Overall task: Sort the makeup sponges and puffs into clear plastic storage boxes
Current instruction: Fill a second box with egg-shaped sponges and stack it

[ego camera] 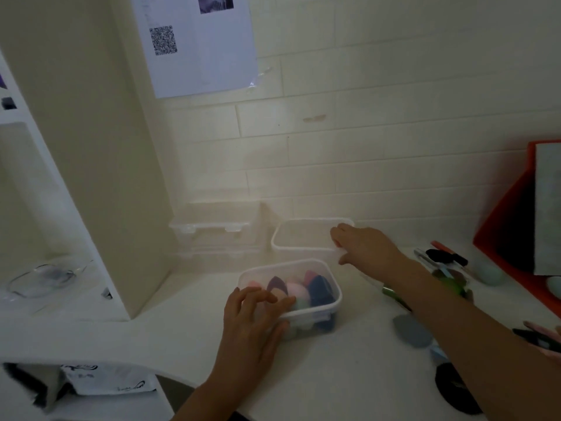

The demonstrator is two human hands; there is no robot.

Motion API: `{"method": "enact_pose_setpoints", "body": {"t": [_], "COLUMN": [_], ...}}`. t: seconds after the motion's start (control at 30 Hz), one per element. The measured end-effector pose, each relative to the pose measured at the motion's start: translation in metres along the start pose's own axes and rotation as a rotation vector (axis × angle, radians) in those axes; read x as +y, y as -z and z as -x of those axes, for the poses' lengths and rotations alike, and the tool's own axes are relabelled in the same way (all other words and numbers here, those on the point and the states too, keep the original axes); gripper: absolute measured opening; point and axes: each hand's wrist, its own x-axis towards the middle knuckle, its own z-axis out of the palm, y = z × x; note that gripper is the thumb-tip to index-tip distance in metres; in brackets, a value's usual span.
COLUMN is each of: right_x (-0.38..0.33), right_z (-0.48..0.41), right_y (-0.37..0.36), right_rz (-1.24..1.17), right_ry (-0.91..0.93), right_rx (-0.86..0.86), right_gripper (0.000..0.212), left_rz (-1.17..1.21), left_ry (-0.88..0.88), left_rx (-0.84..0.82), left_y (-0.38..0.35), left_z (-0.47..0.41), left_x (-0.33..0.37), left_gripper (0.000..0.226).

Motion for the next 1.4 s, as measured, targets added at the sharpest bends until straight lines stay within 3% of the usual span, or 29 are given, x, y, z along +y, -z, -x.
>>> {"method": "enact_pose_setpoints", "body": {"t": [0.1, 0.23, 0.37, 0.63, 0.97, 1.17, 1.4], "right_x": [0.015, 0.038, 0.061, 0.074, 0.056, 0.025, -0.015], "right_z": [0.019, 0.047, 0.064, 0.077, 0.082, 0.101, 0.135], "right_y": [0.024, 0.048, 0.059, 0.057, 0.07, 0.072, 0.051], "right_rz": [-0.02, -0.335, -0.42, -0.498, -0.493, -0.446, -0.394], "right_ry": [-0.039, -0.219, -0.298, -0.275, -0.253, -0.246, -0.168], "right_rx": [0.099, 0.296, 0.445, 0.302, 0.332, 0.214, 0.04], "right_gripper": [0.023, 0.028, 0.031, 0.037, 0.034, 0.029, 0.032], "left_rz": [-0.015, -0.002, -0.049, -0.125, -0.206, -0.176, -0.05], "left_ry": [-0.028, 0.016, 0.039, 0.1, 0.12, 0.164, 0.13], "left_rx": [-0.031, -0.028, -0.016, 0.045, -0.038, -0.108, -0.029], "left_y": [-0.01, -0.031, -0.06, -0.091, -0.094, -0.085, -0.053], "left_z": [-0.006, -0.024, -0.047, -0.086, -0.093, -0.077, -0.04], "left_x": [-0.004, -0.006, -0.008, -0.023, -0.027, -0.019, 0.01], "left_gripper": [0.031, 0.036, 0.039, 0.037, 0.041, 0.057, 0.081]}}
